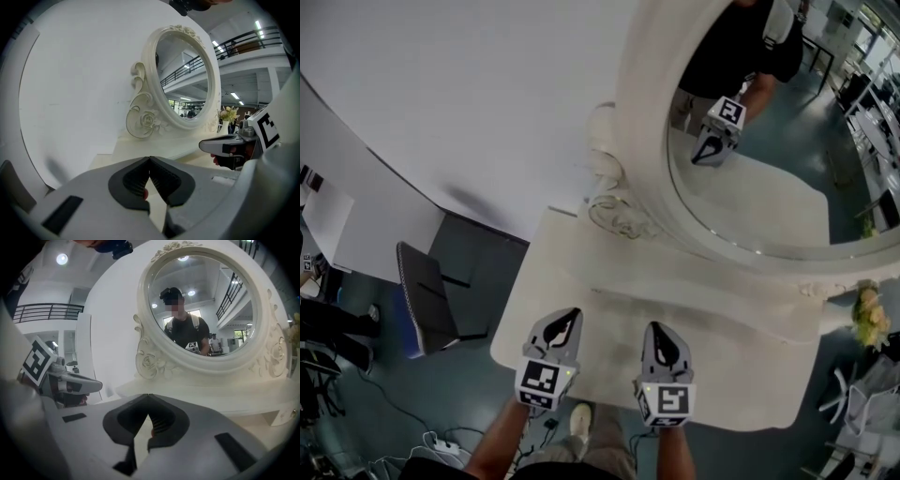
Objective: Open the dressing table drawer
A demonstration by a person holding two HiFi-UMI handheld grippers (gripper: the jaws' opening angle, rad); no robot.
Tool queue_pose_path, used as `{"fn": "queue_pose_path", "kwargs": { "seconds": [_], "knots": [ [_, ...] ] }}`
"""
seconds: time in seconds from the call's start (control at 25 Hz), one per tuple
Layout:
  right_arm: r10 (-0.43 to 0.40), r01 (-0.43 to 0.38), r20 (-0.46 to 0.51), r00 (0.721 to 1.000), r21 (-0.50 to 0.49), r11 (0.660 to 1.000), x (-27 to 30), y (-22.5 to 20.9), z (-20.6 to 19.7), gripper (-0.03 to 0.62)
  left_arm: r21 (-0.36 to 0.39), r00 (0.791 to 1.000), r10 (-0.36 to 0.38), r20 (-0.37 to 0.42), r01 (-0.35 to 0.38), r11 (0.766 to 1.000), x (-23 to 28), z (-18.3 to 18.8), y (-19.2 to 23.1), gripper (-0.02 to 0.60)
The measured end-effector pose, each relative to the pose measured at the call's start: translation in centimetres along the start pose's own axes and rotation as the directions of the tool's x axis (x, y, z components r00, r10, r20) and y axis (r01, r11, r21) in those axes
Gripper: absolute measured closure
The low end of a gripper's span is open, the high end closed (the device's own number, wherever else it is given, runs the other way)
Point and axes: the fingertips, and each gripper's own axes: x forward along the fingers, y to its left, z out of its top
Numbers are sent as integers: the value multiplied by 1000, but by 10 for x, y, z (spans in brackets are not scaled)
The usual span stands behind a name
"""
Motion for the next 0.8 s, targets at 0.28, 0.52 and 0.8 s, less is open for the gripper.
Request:
{"fn": "queue_pose_path", "kwargs": {
  "seconds": [0.28, 0.52, 0.8],
  "knots": [
    [7, -6, -37, 999, 21, 1000, 20, -7, -23, 595, -12, 999, -12, -44, 12, 1000, 31, -26, 3, 578],
    [5, -3, -53, 999, 37, 999, 25, -12, -37, 595, -18, 998, -14, -68, 13, 1000, 46, -38, 5, 578],
    [-3, 6, -69, 998, 46, 999, 24, -18, -41, 595, -30, 993, 10, -119, -13, 999, 68, -57, 8, 577]
  ]
}}
